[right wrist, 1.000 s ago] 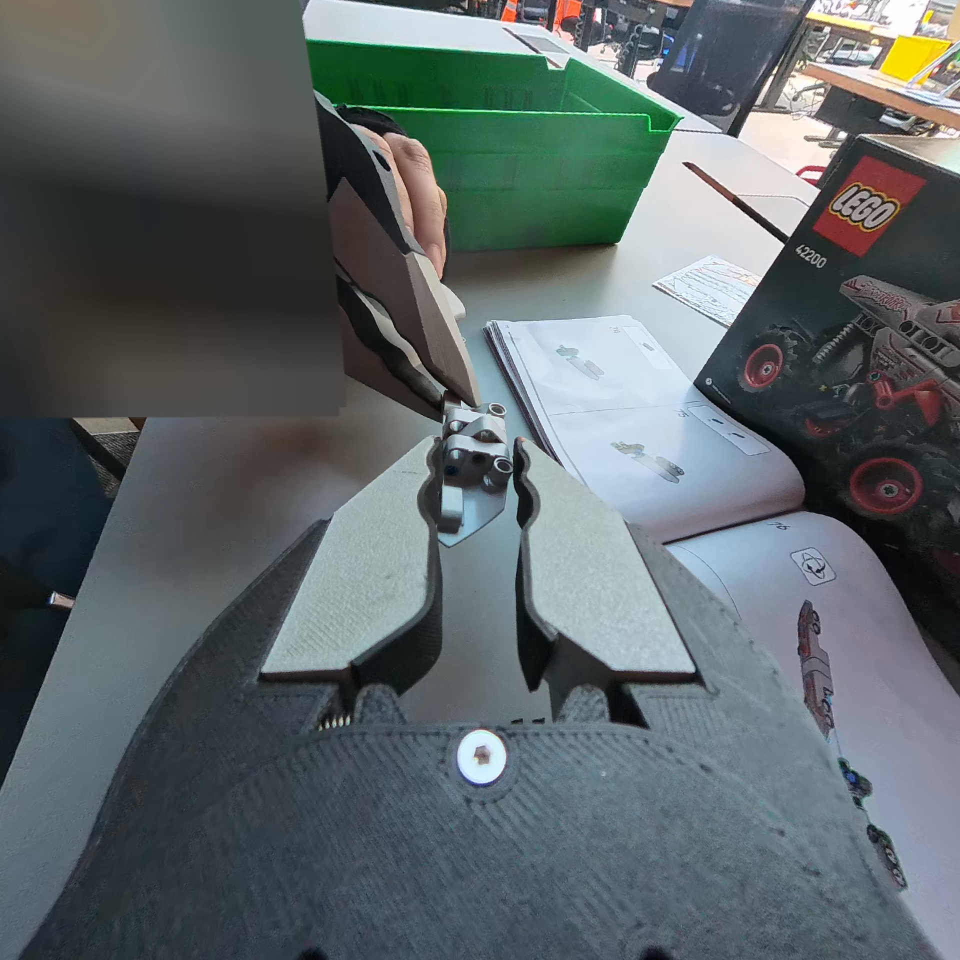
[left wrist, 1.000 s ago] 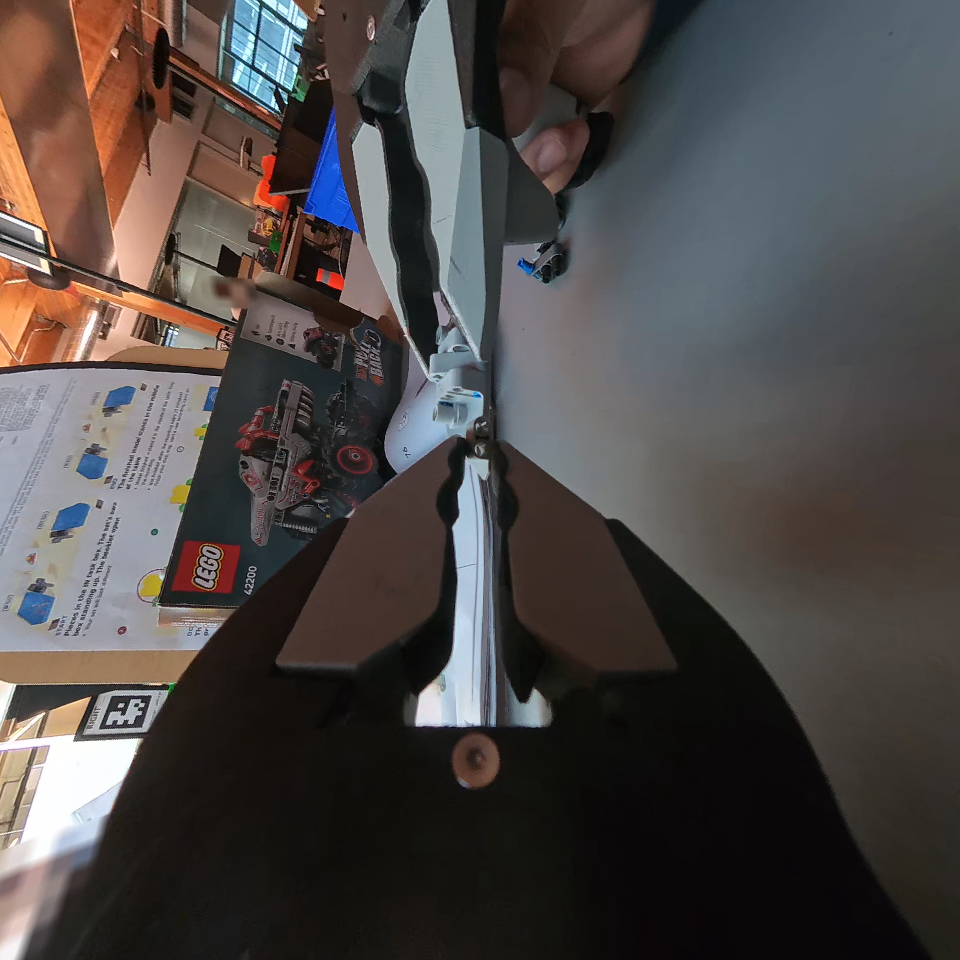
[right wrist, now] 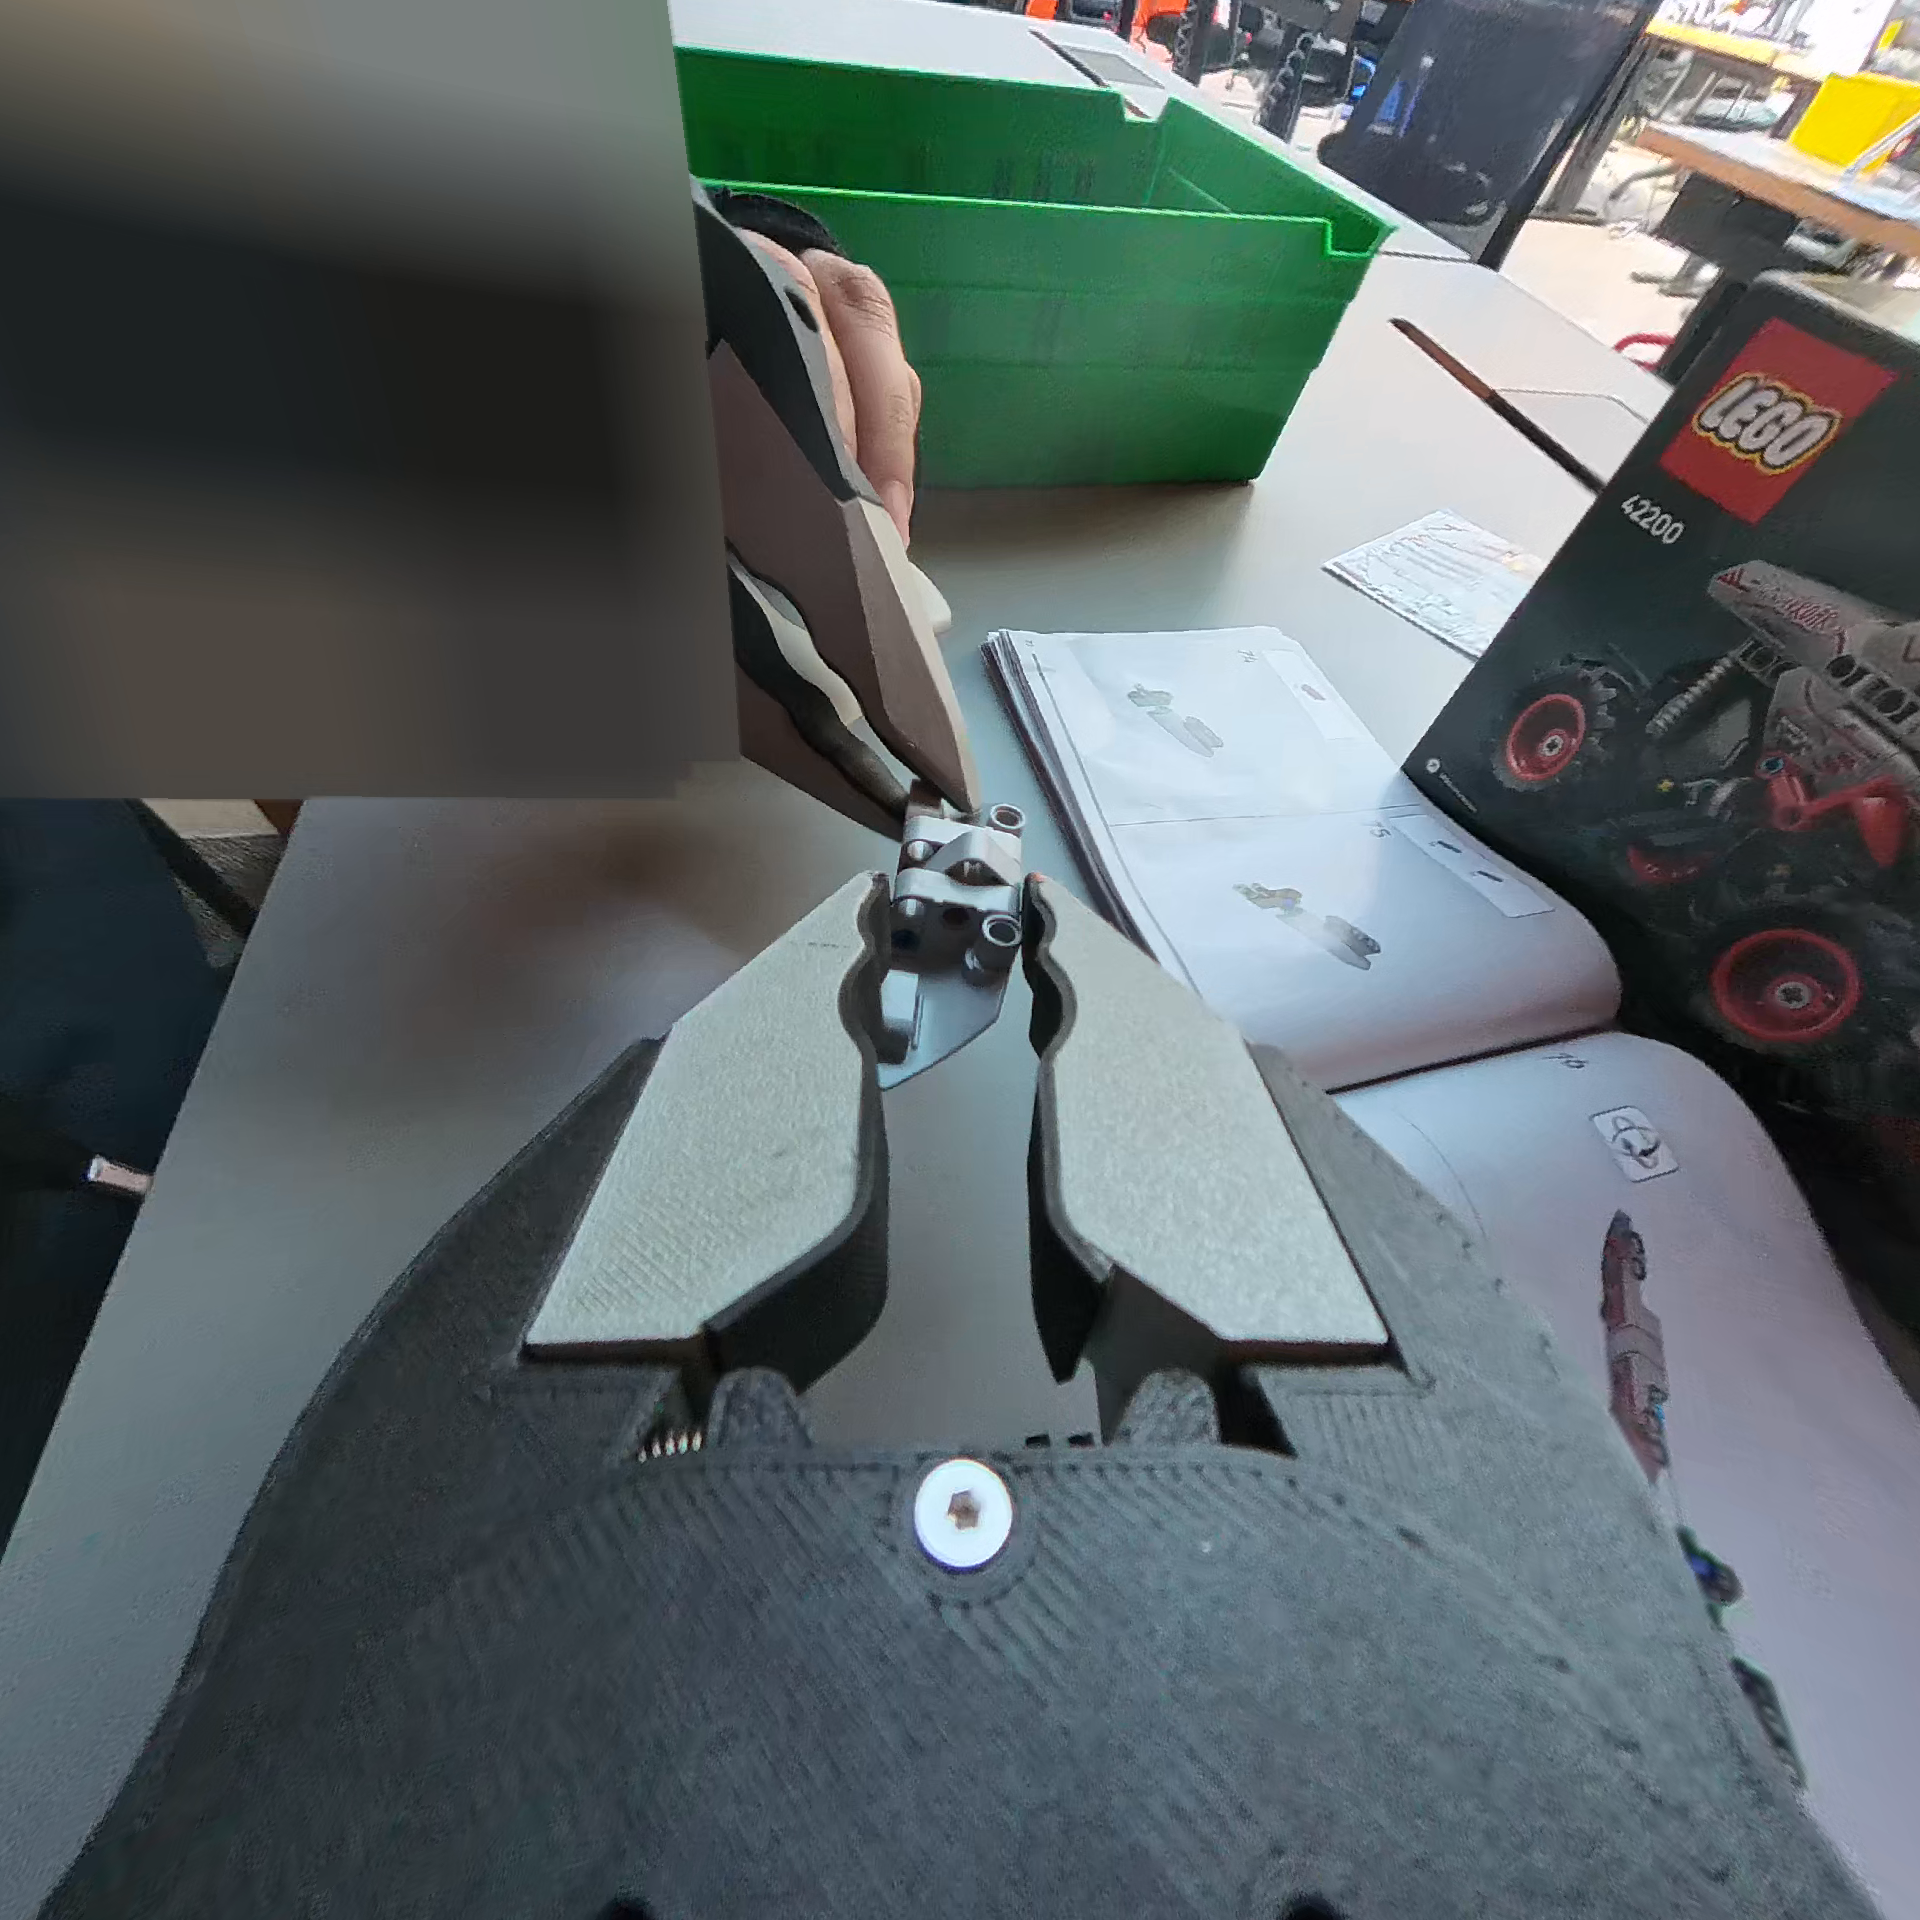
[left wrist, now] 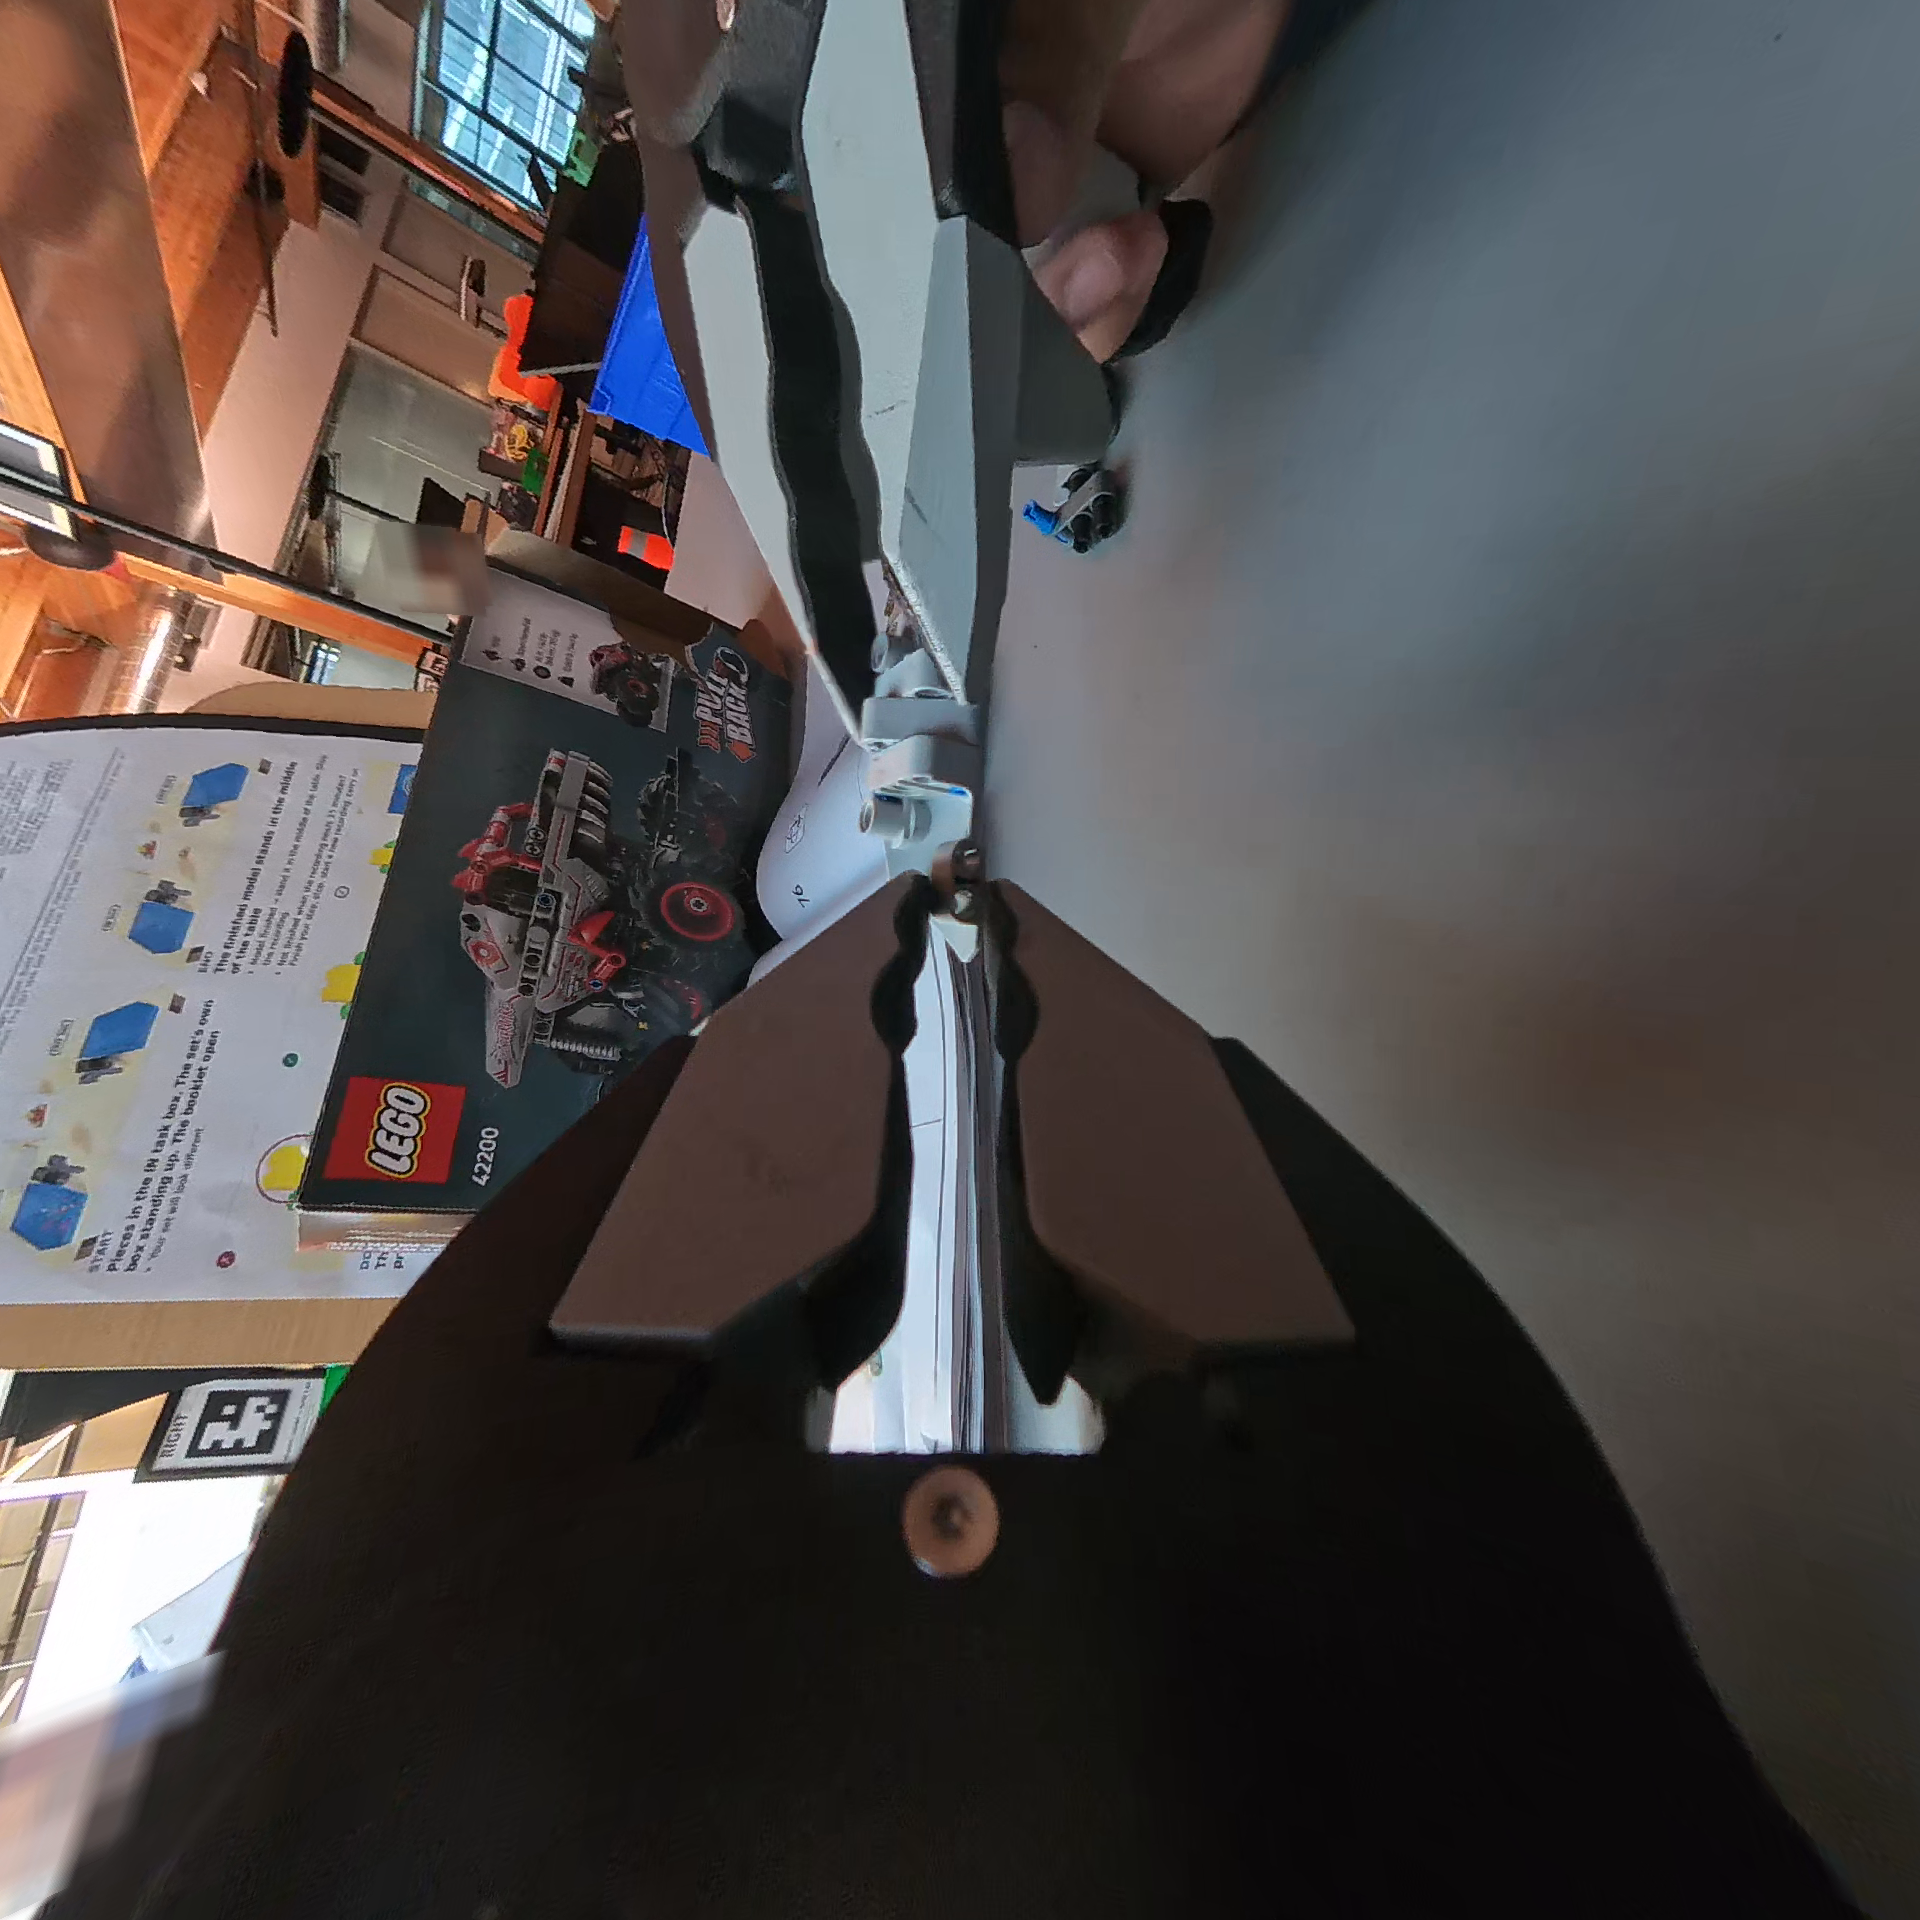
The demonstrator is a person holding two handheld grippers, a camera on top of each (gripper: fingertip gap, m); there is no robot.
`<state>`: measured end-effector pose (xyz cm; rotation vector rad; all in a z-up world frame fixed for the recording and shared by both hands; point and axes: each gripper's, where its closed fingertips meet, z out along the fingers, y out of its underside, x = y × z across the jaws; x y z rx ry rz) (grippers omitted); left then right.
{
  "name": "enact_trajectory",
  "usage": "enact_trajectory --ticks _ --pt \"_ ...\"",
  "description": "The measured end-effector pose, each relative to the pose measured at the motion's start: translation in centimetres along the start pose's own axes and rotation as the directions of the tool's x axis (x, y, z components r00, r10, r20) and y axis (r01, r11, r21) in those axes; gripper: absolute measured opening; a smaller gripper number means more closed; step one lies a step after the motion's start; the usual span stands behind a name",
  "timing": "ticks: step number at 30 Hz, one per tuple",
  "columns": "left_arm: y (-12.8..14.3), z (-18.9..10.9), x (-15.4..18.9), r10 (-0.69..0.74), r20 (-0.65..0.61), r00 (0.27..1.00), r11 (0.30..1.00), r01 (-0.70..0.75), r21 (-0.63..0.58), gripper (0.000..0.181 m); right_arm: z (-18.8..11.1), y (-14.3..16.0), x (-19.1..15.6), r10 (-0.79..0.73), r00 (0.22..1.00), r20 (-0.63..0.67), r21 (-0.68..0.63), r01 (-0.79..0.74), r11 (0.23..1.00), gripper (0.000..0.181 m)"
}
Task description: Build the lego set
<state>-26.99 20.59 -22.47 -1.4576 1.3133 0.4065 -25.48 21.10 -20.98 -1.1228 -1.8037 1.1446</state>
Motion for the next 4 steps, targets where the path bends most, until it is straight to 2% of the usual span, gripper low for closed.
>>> enact_trajectory --ticks 1,4 --pt "-0.04 -0.06 -0.04 -0.006 -0.001 1.000 1.000 0.006 0.005 0.007 0.02 0.03 0.01 0.024 1.000 0.011 0.002 -0.024 1.000 0.022" --pt "-0.09 -0.19 -0.31 -0.038 -0.003 0.999 0.999 0.038 0.010 0.007 0.05 0.00 0.18 0.084 0.996 0.035 0.014 -0.084 0.996 0.022"
